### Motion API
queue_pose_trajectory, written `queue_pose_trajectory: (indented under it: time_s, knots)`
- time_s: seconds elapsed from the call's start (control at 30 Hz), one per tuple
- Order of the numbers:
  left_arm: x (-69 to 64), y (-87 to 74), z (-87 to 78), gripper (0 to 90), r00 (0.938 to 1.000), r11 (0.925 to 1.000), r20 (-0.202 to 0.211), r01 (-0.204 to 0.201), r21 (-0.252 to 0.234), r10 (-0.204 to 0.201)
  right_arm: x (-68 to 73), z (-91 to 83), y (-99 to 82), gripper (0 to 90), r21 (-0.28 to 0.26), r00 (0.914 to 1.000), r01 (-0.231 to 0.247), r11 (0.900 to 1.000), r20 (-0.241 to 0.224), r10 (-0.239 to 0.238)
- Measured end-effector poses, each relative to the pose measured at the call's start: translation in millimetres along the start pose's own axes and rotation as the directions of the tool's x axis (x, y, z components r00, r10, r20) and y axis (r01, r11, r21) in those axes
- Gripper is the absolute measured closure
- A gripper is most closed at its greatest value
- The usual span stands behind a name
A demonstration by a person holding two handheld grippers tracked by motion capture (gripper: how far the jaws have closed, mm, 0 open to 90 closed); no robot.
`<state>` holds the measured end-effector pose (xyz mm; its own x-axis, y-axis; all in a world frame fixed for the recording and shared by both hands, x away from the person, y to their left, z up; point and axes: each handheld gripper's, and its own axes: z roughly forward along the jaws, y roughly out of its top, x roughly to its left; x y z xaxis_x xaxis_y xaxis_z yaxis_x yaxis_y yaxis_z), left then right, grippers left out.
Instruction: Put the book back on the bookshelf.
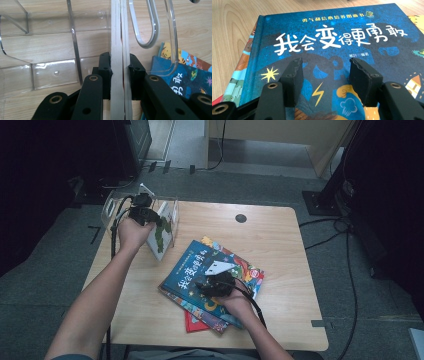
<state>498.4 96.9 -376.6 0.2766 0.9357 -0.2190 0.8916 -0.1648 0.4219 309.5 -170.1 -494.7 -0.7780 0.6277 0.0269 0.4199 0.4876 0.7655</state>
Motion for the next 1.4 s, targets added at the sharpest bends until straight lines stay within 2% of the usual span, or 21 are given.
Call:
queue_pose_trajectory:
  time_s: [0.1, 0.4, 0.6, 0.8, 1.07, 1.23, 1.4]
  knots:
    - [-0.3, 1.9, 2.3, 78.0, 1.0, 1.0, -0.001, -0.001, -0.005, 0.001, 0.0, 0.0, 0.0, 45.0, -0.001, 1.0, -0.002, 1.0, 0.002, 0.002]
    - [4.5, 5.3, 11.7, 78.0, 0.9995, 0.9991, 0.01, 0.032, -0.029, -0.031, -0.1, -0.1, 0.0, 45.5, 0.0, 1.0, -0.005, 1.0, 0.003, 0.005]
    - [6.3, 4.7, 19.2, 77.9, 0.9995, 0.9994, 0.005, 0.03, -0.017, -0.03, 0.0, -0.1, 0.0, 45.5, -0.001, 1.0, -0.006, 1.0, 0.003, 0.006]
    - [8.3, 4.5, 19.9, 77.6, 0.9995, 0.9996, 0.014, 0.028, -0.009, -0.028, 0.0, -0.1, 0.0, 45.6, -0.001, 1.0, -0.006, 1.0, 0.003, 0.006]
    - [11.2, 5.2, 16.5, 75.0, 0.9982, 0.999, 0.04, 0.044, 0.008, -0.044, -0.1, -0.1, 0.0, 45.6, -0.001, 1.0, -0.005, 1.0, 0.002, 0.005]
    - [13.5, 7.3, 7.5, 72.7, 0.9978, 0.999, 0.05, 0.044, 0.004, -0.045, -0.1, -0.1, 0.0, 45.6, -0.001, 1.0, -0.005, 1.0, 0.003, 0.005]
    - [12.6, 9.7, -2.6, 71.3, 0.9988, 0.9998, 0.046, 0.019, 0.003, -0.019, -0.1, 0.0, 0.0, 45.6, -0.001, 1.0, -0.006, 1.0, 0.003, 0.006]
